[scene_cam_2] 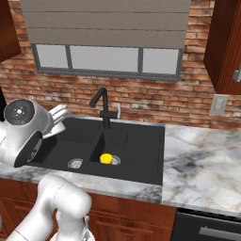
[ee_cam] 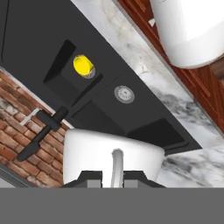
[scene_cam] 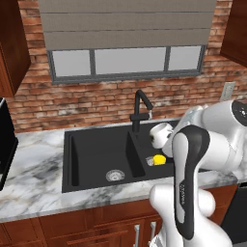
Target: Move any existing items from the left basin to the right basin for drying. Then move the mug from the counter to the left basin of the sink for washing.
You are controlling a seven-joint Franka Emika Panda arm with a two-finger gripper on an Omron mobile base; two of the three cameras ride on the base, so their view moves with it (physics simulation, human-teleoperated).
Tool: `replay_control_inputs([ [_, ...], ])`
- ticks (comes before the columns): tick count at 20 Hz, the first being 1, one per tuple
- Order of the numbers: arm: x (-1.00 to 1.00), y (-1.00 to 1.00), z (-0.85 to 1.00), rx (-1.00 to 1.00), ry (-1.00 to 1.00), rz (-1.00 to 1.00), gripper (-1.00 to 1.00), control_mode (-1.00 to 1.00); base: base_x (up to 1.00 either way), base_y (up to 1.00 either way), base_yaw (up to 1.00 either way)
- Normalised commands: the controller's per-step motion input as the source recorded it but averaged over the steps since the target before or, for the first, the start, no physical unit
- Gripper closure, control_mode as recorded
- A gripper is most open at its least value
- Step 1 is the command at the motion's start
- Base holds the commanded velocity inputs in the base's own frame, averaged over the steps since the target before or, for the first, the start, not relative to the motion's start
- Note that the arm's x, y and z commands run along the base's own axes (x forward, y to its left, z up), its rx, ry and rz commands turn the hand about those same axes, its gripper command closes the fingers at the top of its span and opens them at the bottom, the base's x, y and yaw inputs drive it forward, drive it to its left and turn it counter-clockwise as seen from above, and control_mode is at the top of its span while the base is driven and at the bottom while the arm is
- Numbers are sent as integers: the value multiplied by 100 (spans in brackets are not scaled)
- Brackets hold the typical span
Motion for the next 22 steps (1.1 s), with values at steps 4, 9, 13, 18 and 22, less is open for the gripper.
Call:
replay_control_inputs([
  [4,0,26,-5,0,0,-3,100,-100,0,0,0],
  [9,4,27,-4,0,0,-3,100,-100,0,0,0],
  [13,8,25,-5,1,0,-1,100,-100,0,0,0],
  [18,14,11,-1,5,0,0,100,-100,0,0,0],
  [22,21,0,0,8,0,0,100,-100,0,0,0],
])
